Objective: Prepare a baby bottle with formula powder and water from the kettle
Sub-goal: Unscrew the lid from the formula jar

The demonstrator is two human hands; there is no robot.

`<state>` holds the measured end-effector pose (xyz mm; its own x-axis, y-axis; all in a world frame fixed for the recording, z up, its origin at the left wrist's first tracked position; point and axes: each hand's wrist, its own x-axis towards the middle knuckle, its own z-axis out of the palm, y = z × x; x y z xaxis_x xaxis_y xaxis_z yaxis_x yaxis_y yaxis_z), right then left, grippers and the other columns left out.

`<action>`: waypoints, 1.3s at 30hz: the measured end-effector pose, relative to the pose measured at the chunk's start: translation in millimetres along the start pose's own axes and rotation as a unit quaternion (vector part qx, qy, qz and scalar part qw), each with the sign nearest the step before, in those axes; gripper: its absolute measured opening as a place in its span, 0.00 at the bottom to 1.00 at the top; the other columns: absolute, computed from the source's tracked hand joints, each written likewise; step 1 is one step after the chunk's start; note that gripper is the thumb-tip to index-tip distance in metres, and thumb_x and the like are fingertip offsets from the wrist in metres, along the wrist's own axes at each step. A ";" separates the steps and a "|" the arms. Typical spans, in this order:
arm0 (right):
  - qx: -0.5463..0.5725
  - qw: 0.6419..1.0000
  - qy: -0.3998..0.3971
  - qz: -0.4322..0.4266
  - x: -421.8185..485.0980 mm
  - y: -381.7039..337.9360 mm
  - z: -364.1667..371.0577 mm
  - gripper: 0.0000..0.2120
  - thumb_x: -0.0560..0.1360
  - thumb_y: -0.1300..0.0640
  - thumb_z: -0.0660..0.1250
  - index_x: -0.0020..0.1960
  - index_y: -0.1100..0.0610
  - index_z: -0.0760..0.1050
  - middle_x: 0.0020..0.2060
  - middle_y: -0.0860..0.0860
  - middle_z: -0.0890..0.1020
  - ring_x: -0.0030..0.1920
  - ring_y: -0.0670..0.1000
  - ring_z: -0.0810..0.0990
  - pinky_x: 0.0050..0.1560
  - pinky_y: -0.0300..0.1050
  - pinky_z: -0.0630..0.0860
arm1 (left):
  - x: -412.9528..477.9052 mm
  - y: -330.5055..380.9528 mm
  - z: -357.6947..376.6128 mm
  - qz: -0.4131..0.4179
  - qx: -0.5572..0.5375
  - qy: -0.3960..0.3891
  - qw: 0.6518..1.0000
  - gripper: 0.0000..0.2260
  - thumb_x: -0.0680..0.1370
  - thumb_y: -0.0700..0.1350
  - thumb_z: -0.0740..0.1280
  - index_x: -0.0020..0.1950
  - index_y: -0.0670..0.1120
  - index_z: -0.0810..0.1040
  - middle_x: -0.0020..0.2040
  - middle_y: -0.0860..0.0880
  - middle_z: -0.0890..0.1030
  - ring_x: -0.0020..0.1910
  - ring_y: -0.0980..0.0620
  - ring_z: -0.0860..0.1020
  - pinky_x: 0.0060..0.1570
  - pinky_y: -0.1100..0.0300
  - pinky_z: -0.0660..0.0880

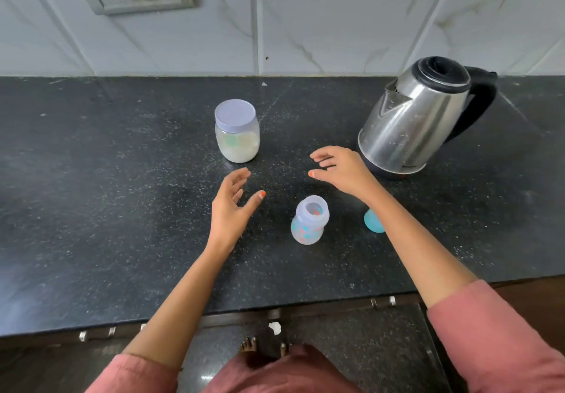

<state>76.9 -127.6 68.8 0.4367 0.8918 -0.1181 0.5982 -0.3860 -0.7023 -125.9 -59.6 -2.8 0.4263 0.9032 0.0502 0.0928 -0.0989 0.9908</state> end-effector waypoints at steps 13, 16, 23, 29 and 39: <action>0.002 0.990 -0.136 -0.027 99.9 -45.8 47.2 0.42 0.66 0.60 0.75 0.73 0.58 0.55 0.72 0.56 0.62 0.70 0.54 0.64 0.68 0.49 0.65 | 115.7 -12.9 -38.5 -0.018 0.038 -0.053 0.998 0.37 0.68 0.38 0.75 0.70 0.48 0.59 0.67 0.54 0.65 0.65 0.55 0.65 0.60 0.56 0.67; 0.048 0.987 -0.152 -0.023 109.1 -52.0 55.8 0.42 0.66 0.63 0.74 0.72 0.58 0.55 0.71 0.55 0.62 0.70 0.54 0.64 0.68 0.49 0.64 | 137.1 -14.0 -43.6 -0.038 0.050 -0.089 0.994 0.38 0.67 0.38 0.75 0.72 0.47 0.59 0.69 0.51 0.65 0.66 0.54 0.66 0.62 0.55 0.69; 0.103 0.986 -0.133 -0.007 118.9 -55.8 67.7 0.42 0.65 0.67 0.74 0.72 0.57 0.55 0.71 0.55 0.65 0.69 0.56 0.66 0.67 0.55 0.68 | 150.5 -7.3 -49.7 -0.051 0.055 -0.131 0.989 0.38 0.67 0.36 0.75 0.71 0.48 0.60 0.64 0.55 0.68 0.62 0.56 0.68 0.53 0.66 0.70; 0.089 0.987 -0.133 -0.023 106.0 -62.8 64.4 0.42 0.65 0.66 0.74 0.72 0.57 0.55 0.71 0.55 0.65 0.69 0.55 0.67 0.66 0.55 0.69 | 133.1 3.8 -54.0 -0.044 0.048 -0.120 0.991 0.38 0.66 0.36 0.75 0.72 0.48 0.61 0.67 0.52 0.69 0.62 0.56 0.68 0.48 0.73 0.71; 0.020 0.985 -0.166 -0.050 55.1 -73.6 57.9 0.43 0.63 0.61 0.76 0.71 0.56 0.55 0.69 0.53 0.66 0.68 0.54 0.67 0.64 0.50 0.69 | 70.6 21.3 -67.2 -0.047 0.019 -0.126 0.991 0.36 0.65 0.35 0.76 0.67 0.54 0.64 0.61 0.57 0.72 0.63 0.55 0.70 0.44 0.75 0.73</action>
<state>18.0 -36.4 73.3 0.1295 0.9553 -0.2658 0.5971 -0.2891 -0.7482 -154.3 30.1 30.3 0.6245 0.7768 -0.0807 0.1754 -0.0389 0.9837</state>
